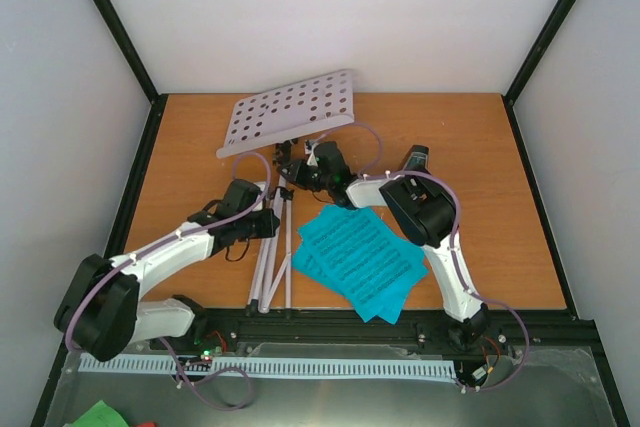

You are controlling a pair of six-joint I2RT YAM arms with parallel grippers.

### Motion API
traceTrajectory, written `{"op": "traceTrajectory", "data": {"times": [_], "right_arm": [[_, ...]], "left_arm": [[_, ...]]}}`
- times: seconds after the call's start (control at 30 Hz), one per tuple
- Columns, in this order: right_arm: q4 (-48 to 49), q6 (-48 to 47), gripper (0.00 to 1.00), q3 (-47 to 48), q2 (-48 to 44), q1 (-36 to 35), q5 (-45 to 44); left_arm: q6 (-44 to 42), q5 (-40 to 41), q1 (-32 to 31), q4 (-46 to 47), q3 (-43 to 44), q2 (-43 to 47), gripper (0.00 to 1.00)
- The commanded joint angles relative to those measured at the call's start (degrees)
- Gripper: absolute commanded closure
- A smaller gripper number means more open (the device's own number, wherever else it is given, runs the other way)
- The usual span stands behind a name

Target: Pack up the instrument practice props

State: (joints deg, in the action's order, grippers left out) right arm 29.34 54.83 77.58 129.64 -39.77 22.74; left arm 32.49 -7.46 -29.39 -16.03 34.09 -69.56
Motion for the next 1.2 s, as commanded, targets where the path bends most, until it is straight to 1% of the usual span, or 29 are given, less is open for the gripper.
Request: {"op": "traceTrajectory", "data": {"times": [0.0,0.07,0.2,0.4,0.57,0.8,0.83,0.87,0.9,0.93,1.0,1.03,1.07,1.17], "right_arm": [[4.4,-11.8,0.88,2.0,1.5,-0.1,-2.2],[4.3,-12.4,0.85,1.7,1.6,0.1,-2.3],[4.2,-12.8,0.75,1.3,1.4,0.6,-2.2],[3.3,-14.4,0.58,-0.1,-0.8,1.3,-2.7],[1.5,-16.4,0.53,-1.1,-2.9,1.8,-3.5],[0.2,-17.5,0.4,-3.5,-6.8,2.8,-3.6],[-0.3,-18.0,0.38,-4.0,-7.9,3.1,-3.5],[-0.6,-18.6,0.35,-4.7,-9.1,3.3,-3.5],[-0.9,-19.4,0.32,-5.5,-10.7,3.5,-3.6],[-1.5,-20.2,0.3,-6.2,-12.5,3.9,-3.7],[-3.9,-22.5,0.25,-7.4,-16.6,4.3,-3.7],[-5.5,-23.9,0.23,-7.9,-18.8,4.5,-3.7],[-7.2,-25.3,0.21,-8.4,-22.2,4.8,-3.6],[-13.5,-29.9,0.16,-9.7,-30.4,5.5,-4.0]], "left_arm": [[-2.2,-0.2,-0.1,14.5,2.7,-0.3,1.0],[-2.2,0.1,-0.1,14.8,2.5,-1.0,1.0],[-2.1,0.0,-0.1,15.2,2.4,-2.3,1.0],[-2.0,-0.2,-0.1,15.0,2.9,-3.4,1.0],[-1.8,-0.5,-0.1,15.4,2.9,-3.3,1.0],[-1.9,-0.8,-0.1,14.9,3.6,-4.2,1.0],[-2.0,-0.7,-0.1,14.7,3.7,-4.2,0.98],[-2.2,-0.6,-0.1,14.2,3.9,-4.1,0.95],[-2.2,-0.3,-0.1,13.7,4.1,-3.9,0.87],[-2.4,-0.1,-0.1,12.9,4.4,-3.7,0.74],[-2.6,0.7,-0.1,11.5,5.0,-2.9,0.46],[-2.6,1.1,-0.1,10.6,5.2,-2.4,0.36],[-2.6,1.6,-0.1,9.7,5.6,-1.7,0.26],[-2.4,3.2,-0.1,6.4,6.4,1.1,0.03]]}}
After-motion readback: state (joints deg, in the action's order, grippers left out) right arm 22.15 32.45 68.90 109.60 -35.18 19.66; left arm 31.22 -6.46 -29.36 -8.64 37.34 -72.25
